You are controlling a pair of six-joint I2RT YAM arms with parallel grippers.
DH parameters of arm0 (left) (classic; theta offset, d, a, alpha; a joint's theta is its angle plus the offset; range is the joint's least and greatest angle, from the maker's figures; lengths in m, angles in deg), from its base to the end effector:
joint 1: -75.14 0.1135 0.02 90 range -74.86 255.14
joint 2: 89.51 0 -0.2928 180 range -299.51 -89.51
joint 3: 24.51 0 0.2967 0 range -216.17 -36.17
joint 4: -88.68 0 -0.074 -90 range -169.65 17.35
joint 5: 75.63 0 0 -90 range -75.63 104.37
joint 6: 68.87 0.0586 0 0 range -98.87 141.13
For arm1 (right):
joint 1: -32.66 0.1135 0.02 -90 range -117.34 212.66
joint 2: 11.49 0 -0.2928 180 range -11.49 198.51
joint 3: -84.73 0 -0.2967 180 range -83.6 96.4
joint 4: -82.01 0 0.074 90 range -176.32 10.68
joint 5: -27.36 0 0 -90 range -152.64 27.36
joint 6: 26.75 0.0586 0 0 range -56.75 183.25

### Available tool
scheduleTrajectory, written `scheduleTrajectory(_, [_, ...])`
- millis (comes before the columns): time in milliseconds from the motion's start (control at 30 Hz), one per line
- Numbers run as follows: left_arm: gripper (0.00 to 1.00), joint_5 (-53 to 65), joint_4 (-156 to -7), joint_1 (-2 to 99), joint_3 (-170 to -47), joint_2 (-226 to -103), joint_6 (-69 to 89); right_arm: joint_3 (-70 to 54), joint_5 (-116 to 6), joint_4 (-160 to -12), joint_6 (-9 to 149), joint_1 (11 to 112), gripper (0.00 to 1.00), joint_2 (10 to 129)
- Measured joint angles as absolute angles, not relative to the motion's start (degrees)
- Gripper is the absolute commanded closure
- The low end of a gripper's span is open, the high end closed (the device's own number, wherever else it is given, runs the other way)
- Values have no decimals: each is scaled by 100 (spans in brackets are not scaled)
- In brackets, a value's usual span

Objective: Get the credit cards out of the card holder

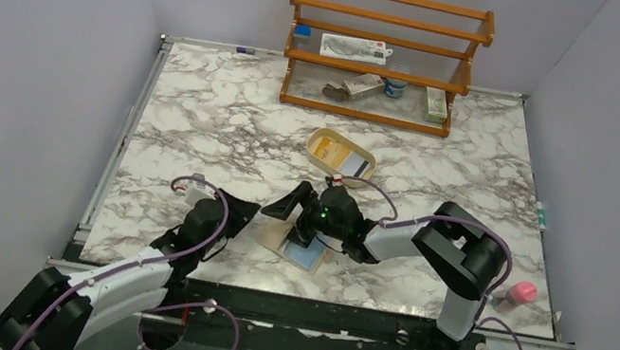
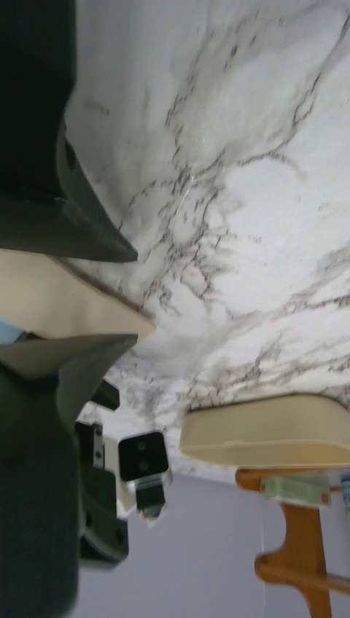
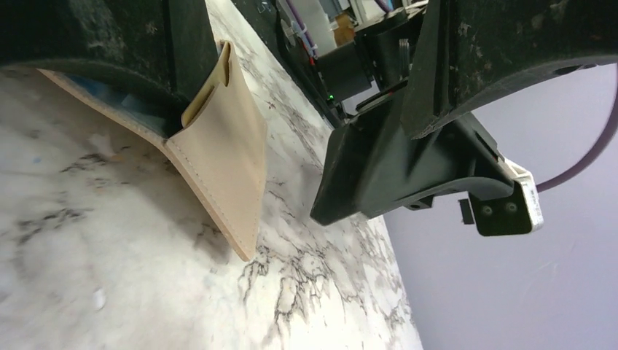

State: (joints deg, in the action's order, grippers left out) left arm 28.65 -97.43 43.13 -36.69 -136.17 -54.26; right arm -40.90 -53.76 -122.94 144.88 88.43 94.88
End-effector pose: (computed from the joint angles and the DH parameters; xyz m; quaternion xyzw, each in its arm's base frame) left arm 0.1592 -0.0825 0.0963 -0.3741 0.7683 -0.3465 0.3869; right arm 0.2190 0.3380 0.1006 0.1509 0.8378 0.5090 0.1276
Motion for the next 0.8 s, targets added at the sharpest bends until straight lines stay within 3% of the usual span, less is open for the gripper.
scheduleTrajectory(100, [15,2605,-9900,4313,-3669,-13374,-5122,-4313,-5026,-12725,14409,8624,9,9488])
scheduleTrajectory(267, [3,2233,-10158,4324,-3669,-13321,-4687,-4436,-4318,-13636,14298,8301,11,9597])
scheduleTrajectory(633, [3,1534,-10475,4361,-3669,-13227,-4193,-4446,-3094,-15053,14315,8095,11,9903])
scheduleTrajectory(800, [16,1414,-10534,4394,-3669,-13186,-4167,-4589,-2860,-15300,14337,8054,11,9905])
